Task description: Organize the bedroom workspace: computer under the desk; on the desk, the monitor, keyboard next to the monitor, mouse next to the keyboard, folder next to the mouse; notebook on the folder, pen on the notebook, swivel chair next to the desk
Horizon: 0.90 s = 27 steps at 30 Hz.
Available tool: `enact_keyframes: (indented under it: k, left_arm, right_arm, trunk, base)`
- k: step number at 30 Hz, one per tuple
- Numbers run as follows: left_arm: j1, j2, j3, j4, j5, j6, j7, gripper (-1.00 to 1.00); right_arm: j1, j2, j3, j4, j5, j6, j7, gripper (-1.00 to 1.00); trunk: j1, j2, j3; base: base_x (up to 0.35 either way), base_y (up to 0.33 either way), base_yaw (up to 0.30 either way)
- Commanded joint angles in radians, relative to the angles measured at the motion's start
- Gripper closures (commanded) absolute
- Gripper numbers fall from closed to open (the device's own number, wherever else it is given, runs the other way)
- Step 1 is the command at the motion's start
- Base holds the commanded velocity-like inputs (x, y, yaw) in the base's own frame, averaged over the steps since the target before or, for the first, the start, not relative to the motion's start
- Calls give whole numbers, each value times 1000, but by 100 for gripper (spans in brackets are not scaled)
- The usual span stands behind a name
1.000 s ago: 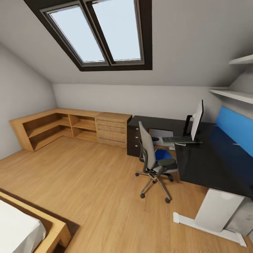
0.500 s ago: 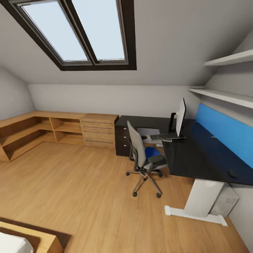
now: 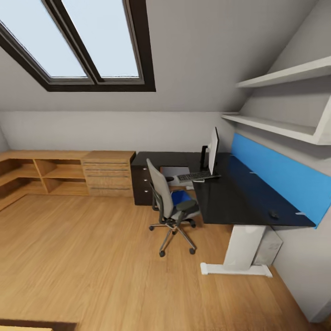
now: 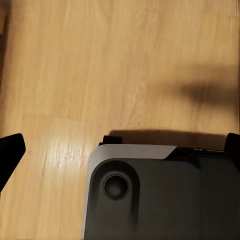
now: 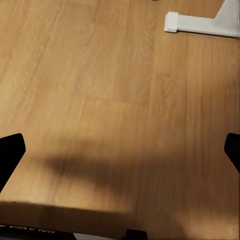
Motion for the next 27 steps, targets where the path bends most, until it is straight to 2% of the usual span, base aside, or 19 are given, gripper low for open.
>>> enact_keyframes:
  k: [1, 12, 15, 18, 19, 21, 27]
  left_arm:
    - [0, 0, -1, 0, 9, -3, -1, -100]
    - [0, 1, 0, 0, 9, -5, 1, -100]
    - [0, 1, 1, 0, 11, -23, 3, -100]
    - [0, 1, 5, 0, 14, -85, 6, -100]
    - [0, 0, 9, 0, 18, -131, 9, -100]
    - [0, 0, 18, 0, 27, -179, 10, -100]
    - [0, -7, 77, 0, 82, -282, 12, -100]
  right_arm:
    - [-1, 0, 0, 0, 5, -2, -1, -100]
    - [-1, 0, 0, 0, 4, -1, -3, -100]
    - [-1, 1, 0, 0, 5, -1, -2, -100]
    - [-1, 1, 2, 1, 9, -1, -2, -100]
    - [-1, 1, 3, 1, 11, -2, -2, -100]
    - [-1, 1, 3, 1, 11, -2, -1, -100]
    - [-1, 1, 4, 2, 12, -2, -1, -100]
  trunk:
    - [0, -1, -1]
    - [0, -1, -5]
    - [0, -1, -8]
    - [0, -1, -12]
    - [0, -1, -13]
    - [0, -1, -14]
    - [0, -1, -16]
  base:
    - [1, 4, -300]
    - [0, 1, -294]
    - [0, 0, -225]
    - [0, 0, -99]
    - [0, 0, -50]
    - [0, 0, -36]
    - [0, 0, -16]
